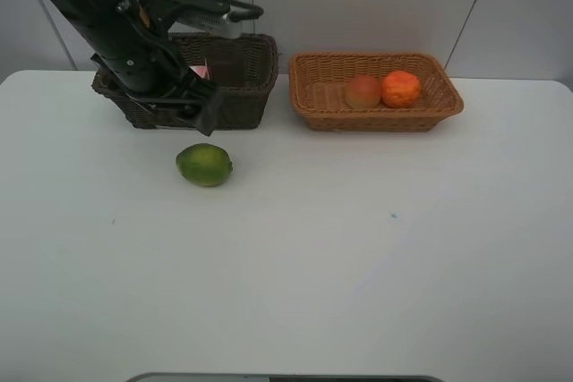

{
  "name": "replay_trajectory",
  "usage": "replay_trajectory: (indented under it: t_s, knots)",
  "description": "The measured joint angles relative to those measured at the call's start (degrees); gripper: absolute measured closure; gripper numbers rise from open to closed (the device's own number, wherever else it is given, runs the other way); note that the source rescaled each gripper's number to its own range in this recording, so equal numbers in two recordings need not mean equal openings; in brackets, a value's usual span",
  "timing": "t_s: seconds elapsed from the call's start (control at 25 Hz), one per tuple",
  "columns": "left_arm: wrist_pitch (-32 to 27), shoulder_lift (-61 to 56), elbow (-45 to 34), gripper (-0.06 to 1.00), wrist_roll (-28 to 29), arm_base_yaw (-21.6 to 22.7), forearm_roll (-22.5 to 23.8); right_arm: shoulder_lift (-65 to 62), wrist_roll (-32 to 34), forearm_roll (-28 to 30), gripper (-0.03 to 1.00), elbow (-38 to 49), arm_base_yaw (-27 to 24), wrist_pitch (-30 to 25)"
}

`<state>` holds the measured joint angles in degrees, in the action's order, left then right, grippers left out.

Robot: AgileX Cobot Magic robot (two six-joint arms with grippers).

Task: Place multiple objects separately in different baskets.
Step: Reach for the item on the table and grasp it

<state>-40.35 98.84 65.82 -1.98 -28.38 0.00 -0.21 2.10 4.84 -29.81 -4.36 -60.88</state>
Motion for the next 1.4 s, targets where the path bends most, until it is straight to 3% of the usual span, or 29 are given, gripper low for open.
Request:
replay_trajectory:
  t_s: [0.16, 0.4, 0.56, 0.8, 1.12, 1.4]
  knots:
    - [0.1, 1.1, -0.1, -0.04, -10.0, -2.4, 0.0, 0.0, 0.0, 0.0, 0.09, 0.0, 0.0, 0.0]
    - [0.1, 3.7, 0.4, -0.04, -26.4, -2.7, -0.6, 0.0, 0.0, 0.0, 0.09, 0.0, 0.0, 0.0]
    - [-4.1, 6.8, 4.5, -0.04, -34.9, -2.2, -1.3, 0.0, 0.0, 0.0, 0.09, 0.0, 0.0, 0.0]
    - [-11.5, 13.1, 11.9, -0.04, -40.0, -1.5, -1.4, 0.0, 0.0, 0.0, 0.09, 0.0, 0.0, 0.0]
    - [-11.8, 16.9, 13.8, -0.04, -46.3, -0.8, -1.3, 0.0, 0.0, 0.0, 0.09, 0.0, 0.0, 0.0]
    - [-10.4, 19.1, 13.8, -0.04, -47.7, 1.0, -1.2, 0.0, 0.0, 0.0, 0.09, 0.0, 0.0, 0.0]
